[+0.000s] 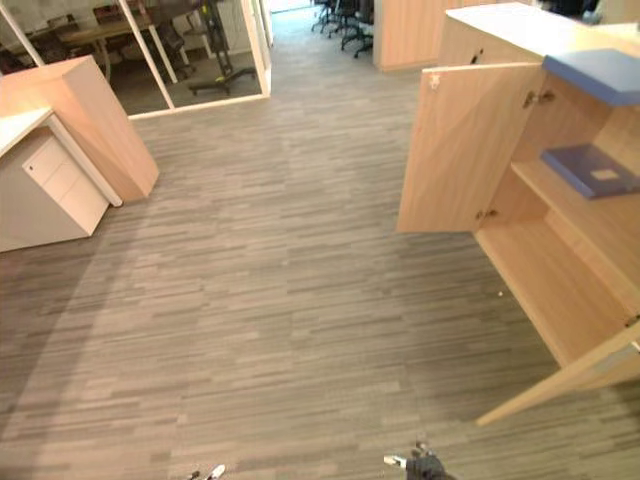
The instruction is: Walk over to the cabinet, pick up the folder, carry it to the office cabinet, place the folder inside the office cabinet, then close the office cabinet door
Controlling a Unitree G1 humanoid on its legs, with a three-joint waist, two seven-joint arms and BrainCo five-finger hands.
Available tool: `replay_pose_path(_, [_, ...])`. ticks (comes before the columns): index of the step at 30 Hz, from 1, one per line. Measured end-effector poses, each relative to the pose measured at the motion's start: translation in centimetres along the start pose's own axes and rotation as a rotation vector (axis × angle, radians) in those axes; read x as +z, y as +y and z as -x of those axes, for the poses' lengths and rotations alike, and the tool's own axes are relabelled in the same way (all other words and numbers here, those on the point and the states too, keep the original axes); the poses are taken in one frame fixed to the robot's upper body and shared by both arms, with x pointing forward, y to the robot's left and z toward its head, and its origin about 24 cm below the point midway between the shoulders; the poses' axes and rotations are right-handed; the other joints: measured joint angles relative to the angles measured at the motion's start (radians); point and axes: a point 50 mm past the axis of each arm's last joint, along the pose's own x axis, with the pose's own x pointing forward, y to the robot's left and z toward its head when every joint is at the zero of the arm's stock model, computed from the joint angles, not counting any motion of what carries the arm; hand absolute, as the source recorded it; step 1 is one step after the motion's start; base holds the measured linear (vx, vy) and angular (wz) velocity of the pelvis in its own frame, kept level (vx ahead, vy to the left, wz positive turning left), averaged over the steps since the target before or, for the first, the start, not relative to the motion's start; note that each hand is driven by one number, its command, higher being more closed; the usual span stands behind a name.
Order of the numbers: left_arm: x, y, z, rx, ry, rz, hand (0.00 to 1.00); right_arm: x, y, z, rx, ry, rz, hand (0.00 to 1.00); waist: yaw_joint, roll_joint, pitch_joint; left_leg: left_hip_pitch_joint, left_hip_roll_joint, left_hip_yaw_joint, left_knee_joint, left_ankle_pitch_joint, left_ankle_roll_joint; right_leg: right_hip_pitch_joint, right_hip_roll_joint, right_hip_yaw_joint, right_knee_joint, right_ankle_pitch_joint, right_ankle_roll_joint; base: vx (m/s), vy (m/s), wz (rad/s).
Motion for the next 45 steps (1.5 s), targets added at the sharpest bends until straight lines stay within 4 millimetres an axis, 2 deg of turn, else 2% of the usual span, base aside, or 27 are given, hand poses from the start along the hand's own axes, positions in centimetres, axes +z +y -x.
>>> replay_pose_path(1, [0.2,-0.1,0.0,-0.004,-0.005,-0.006,0.0,0.3,0.5,-0.1,0.011,-0.006,-0.001,0.0,0.001,0.01,0.012,0.034,0.01,-0.002,-0.005,-0.004,-0.006,0.0,-0.001,-0.058,0.029,-0.028,0.001,0.26,0.052,0.08])
replay_pose_path(2, [0.4,-0.1,-0.1,-0.006,-0.013,-0.008,0.0,1.1,1.5,-0.3,0.036,-0.024,-0.007,0.0,0.001,0.007,0.032,0.068,0.025,0.0,-0.008,-0.01,-0.017,-0.008,0.028,-0.121,0.029,-0.07,0.008,0.23,0.014,-0.06])
replay_pose_path(4, [0.7,-0.1,-0.2,-0.006,-0.018,-0.01,0.0,2.1,2.9,-0.5,0.07,-0.048,-0.019,0.0,0.0,0.007,0.05,0.091,0.049,0.012,-0.015,-0.021,-0.033,-0.048,0.093,-0.164,-0.017,-0.098,0.012,0.14,-0.061,-0.21])
replay_pose_path(6, [1.4,0.1,-0.4,-0.005,-0.037,-0.024,0.0,2.9,4.4,-0.6,0.113,-0.068,-0.005,0.0,0.0,-0.014,0.081,0.113,0.071,0.021,-0.021,-0.036,-0.052,-0.092,0.198,-0.221,-0.201,-0.084,0.004,0.15,-0.157,-0.18])
replay_pose_path(7, [1.6,0.2,-0.4,-0.002,-0.04,-0.026,0.0,2.9,4.7,-0.6,0.12,-0.067,-0.005,0.0,0.0,-0.025,0.084,0.119,0.071,0.026,-0.028,-0.043,-0.054,-0.098,0.219,-0.234,-0.256,-0.068,-0.002,0.1,-0.14,-0.1])
replay_pose_path(8, [2.1,0.8,-0.5,0.01,-0.052,-0.043,0.0,2.7,5.4,-0.6,0.134,-0.063,-0.01,0.0,0.002,-0.059,0.092,0.132,0.058,0.039,-0.045,-0.06,-0.061,-0.101,0.252,-0.242,-0.375,-0.009,-0.004,0.12,-0.21,-0.14])
replay_pose_path(9, [2.3,0.9,-0.6,0.013,-0.051,-0.058,0.0,2.6,5.6,-0.5,0.143,-0.06,0.009,0.0,0.002,-0.077,0.103,0.149,0.059,0.041,-0.049,-0.075,-0.069,-0.091,0.275,-0.235,-0.416,0.028,-0.103,0.13,-0.205,-0.22])
replay_pose_path(10, [2.3,0.7,-0.6,0.009,-0.049,-0.062,0.0,2.5,5.6,-0.5,0.142,-0.059,0.011,0.0,0.002,-0.071,0.101,0.147,0.074,0.044,-0.049,-0.081,-0.078,-0.095,0.296,-0.237,-0.436,0.026,-0.097,0.19,-0.251,-0.38])
replay_pose_path(11, [2.5,0.5,-0.7,-0.001,-0.047,-0.087,0.0,2.8,5.7,-0.5,0.146,-0.066,0.012,0.0,0.0,-0.058,0.094,0.141,0.102,0.059,-0.049,-0.094,-0.099,-0.092,0.341,-0.236,-0.469,0.019,-0.107,0.22,-0.217,-0.36])
replay_pose_path(16, [3.4,0.2,-1.0,-0.008,-0.067,-0.106,0.0,1.5,4.6,-0.4,0.111,-0.04,-0.034,0.0,-0.015,-0.056,0.089,0.18,0.189,0.063,-0.036,-0.121,-0.136,-0.02,0.442,-0.264,-0.528,-0.033,-0.123,0.25,-0.228,0.01])
replay_pose_path(18, [3.5,0.5,-1.0,0.001,-0.07,-0.09,0.0,0.7,4.2,-0.3,0.096,-0.019,-0.054,0.0,-0.018,-0.066,0.079,0.147,0.229,0.063,0.097,-0.146,-0.159,0.033,0.475,-0.265,-0.59,-0.035,-0.124,0.24,-0.213,0.08])
replay_pose_path(20, [3.9,0.7,-0.9,0.017,-0.09,-0.042,0.0,-0.3,3.9,-0.1,0.086,0.0,-0.073,0.0,-0.018,-0.07,0.068,0.023,0.305,0.059,0.451,-0.181,-0.149,0.107,0.507,-0.258,-0.669,-0.024,-0.125,0.29,-0.232,-0.02])
replay_pose_path(22, [3.6,0.6,-0.6,0.025,-0.109,0.025,0.0,-0.5,3.2,0.0,0.069,0.004,-0.061,0.0,-0.001,-0.036,0.054,-0.146,0.448,0.061,0.883,-0.164,-0.114,0.173,0.576,-0.215,-0.72,-0.023,-0.128,0.33,-0.137,-0.62])
replay_pose_path(23, [3.3,0.8,-0.5,0.032,-0.102,0.031,0.0,-0.6,3.2,0.0,0.069,0.01,-0.06,0.0,0.008,-0.032,0.052,-0.195,0.49,0.061,0.982,-0.166,-0.116,0.21,0.598,-0.175,-0.744,-0.025,-0.131,0.32,-0.041,-0.92])
replay_pose_path(26, [3.3,0.8,-0.5,0.034,-0.102,0.055,0.0,-0.8,3.1,-0.1,0.059,0.029,-0.066,0.0,0.029,-0.037,0.059,-0.275,0.485,0.045,0.956,-0.183,-0.109,0.252,0.595,-0.096,-0.758,-0.021,-0.138,0.33,0.003,-0.92])
replay_pose_path(28, [3.3,0.7,-0.6,0.036,-0.104,0.081,0.0,-0.9,2.9,-0.1,0.052,0.042,-0.064,0.0,0.039,-0.038,0.072,-0.334,0.428,-0.008,0.81,-0.196,-0.122,0.274,0.569,-0.03,-0.766,-0.022,-0.133,0.21,0.066,-0.94])
replay_pose_path(30, [3.3,0.4,-0.6,0.034,-0.105,0.096,0.0,-0.8,2.8,-0.1,0.05,0.039,-0.063,0.0,0.039,-0.041,0.087,-0.364,0.326,-0.123,0.566,-0.184,-0.143,0.285,0.528,0.037,-0.769,-0.024,-0.106,0.29,0.157,-0.81])
replay_pose_path(32, [2.9,0.2,-0.5,0.034,-0.093,0.105,0.0,-0.7,2.9,-0.2,0.052,0.037,-0.06,0.0,0.042,-0.04,0.09,-0.366,0.245,-0.265,0.346,-0.139,-0.179,0.291,0.491,0.089,-0.771,-0.032,-0.078,0.28,0.219,-0.85])
replay_pose_path(34, [2.6,0.0,-0.5,0.036,-0.085,0.124,0.0,-0.7,2.8,-0.1,0.052,0.037,-0.053,0.0,0.042,-0.029,0.086,-0.357,0.224,-0.345,0.196,-0.032,-0.185,0.316,0.471,0.14,-0.772,-0.053,-0.029,0.32,0.296,-0.76])
replay_pose_path(35, [2.5,0.0,-0.5,0.04,-0.08,0.129,0.0,-0.8,2.8,-0.1,0.051,0.039,-0.053,0.0,0.042,-0.026,0.083,-0.343,0.225,-0.341,0.195,0.025,-0.193,0.327,0.465,0.155,-0.771,-0.061,-0.014,0.36,0.342,-0.74])
replay_pose_path(36, [2.3,0.1,-0.5,0.047,-0.074,0.132,0.0,-1.1,2.8,-0.1,0.051,0.044,-0.052,0.0,0.045,-0.025,0.07,-0.32,0.22,-0.315,0.184,0.129,-0.194,0.337,0.444,0.188,-0.76,-0.08,0.017,0.38,0.368,-0.67])
replay_pose_path(37, [2.5,0.7,-0.5,0.062,-0.079,0.129,0.0,-1.3,3.4,0.0,0.065,0.048,-0.053,0.0,0.045,-0.052,0.066,-0.304,0.195,-0.275,0.17,0.123,-0.184,0.33,0.403,0.206,-0.744,-0.085,0.039,0.44,0.414,-0.86])
replay_pose_path(38, [2.6,1.0,-0.5,0.067,-0.082,0.124,0.0,-1.2,4.0,0.0,0.081,0.041,-0.06,0.0,0.046,-0.066,0.061,-0.281,0.171,-0.227,0.148,0.107,-0.158,0.311,0.362,0.22,-0.725,-0.079,0.058,0.34,0.328,-0.71])
replay_pose_path(39, [2.6,1.0,-0.5,0.067,-0.079,0.123,0.0,-1.1,4.1,0.0,0.084,0.038,-0.061,0.0,0.047,-0.069,0.06,-0.269,0.159,-0.205,0.145,0.099,-0.143,0.307,0.344,0.233,-0.719,-0.074,0.067,0.29,0.288,-0.84])
replay_pose_path(41, [2.4,0.6,-0.6,0.054,-0.069,0.104,0.0,-0.9,3.9,0.0,0.081,0.032,-0.059,0.0,0.047,-0.053,0.052,-0.242,0.123,-0.122,0.161,0.046,-0.096,0.281,0.283,0.274,-0.694,-0.056,0.097,0.25,0.334,-0.9])
replay_pose_path(43, [2.1,0.3,-0.5,0.045,-0.06,0.094,0.0,-0.7,3.8,-0.1,0.081,0.028,-0.058,0.0,0.052,-0.038,0.045,-0.217,0.109,-0.058,0.166,0.008,-0.071,0.239,0.255,0.295,-0.624,-0.055,0.098,0.16,0.307,-0.98])
replay_pose_path(45, [1.8,0.1,-0.5,0.039,-0.046,0.086,0.0,-0.3,3.7,-0.2,0.082,0.019,-0.057,0.0,0.052,-0.021,0.04,-0.182,0.108,-0.001,0.158,-0.015,-0.052,0.163,0.238,0.293,-0.486,-0.053,0.094,0.11,0.269,-0.86])
